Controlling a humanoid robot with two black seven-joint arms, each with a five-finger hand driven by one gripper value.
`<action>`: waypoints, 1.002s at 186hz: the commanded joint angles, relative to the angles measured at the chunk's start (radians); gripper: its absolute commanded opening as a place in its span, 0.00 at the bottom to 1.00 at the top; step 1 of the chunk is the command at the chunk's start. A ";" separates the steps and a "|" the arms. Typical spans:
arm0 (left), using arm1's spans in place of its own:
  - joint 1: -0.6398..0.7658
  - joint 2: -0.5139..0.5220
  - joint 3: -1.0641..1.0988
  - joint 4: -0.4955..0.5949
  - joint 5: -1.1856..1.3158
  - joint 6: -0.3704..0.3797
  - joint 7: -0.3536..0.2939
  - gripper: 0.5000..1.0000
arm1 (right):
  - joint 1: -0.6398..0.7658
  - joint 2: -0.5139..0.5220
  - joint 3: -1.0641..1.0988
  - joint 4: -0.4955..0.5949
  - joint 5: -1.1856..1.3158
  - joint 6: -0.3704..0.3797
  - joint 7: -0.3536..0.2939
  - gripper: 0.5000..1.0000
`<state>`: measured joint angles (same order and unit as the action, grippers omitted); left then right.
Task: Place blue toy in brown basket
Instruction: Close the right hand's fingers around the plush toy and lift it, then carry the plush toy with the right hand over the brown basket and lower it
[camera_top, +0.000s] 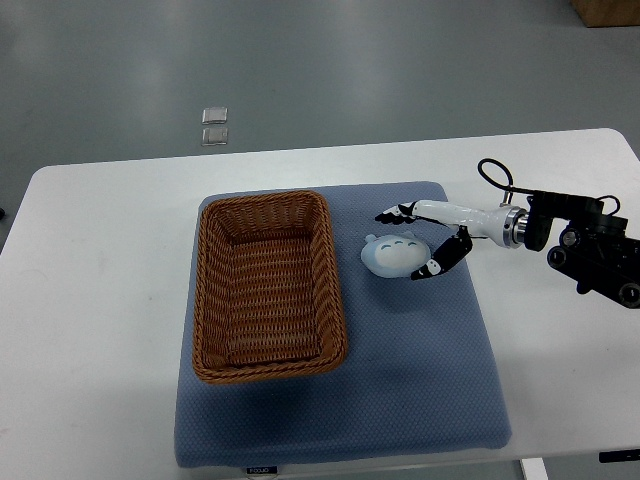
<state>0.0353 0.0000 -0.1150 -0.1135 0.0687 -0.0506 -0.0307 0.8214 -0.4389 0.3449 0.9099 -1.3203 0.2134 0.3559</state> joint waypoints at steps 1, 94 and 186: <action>0.000 0.000 0.000 0.000 0.000 0.000 0.000 1.00 | 0.001 0.003 -0.006 0.000 0.000 -0.005 0.000 0.61; 0.000 0.000 0.000 0.000 0.000 0.000 0.000 1.00 | 0.004 0.008 0.031 0.000 0.023 -0.008 0.054 0.00; 0.000 0.000 0.000 0.000 0.000 0.000 0.000 1.00 | 0.041 0.042 0.137 0.055 0.047 0.007 0.143 0.00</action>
<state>0.0352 0.0000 -0.1151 -0.1135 0.0682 -0.0512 -0.0307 0.8473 -0.4176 0.4829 0.9499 -1.2737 0.2175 0.4967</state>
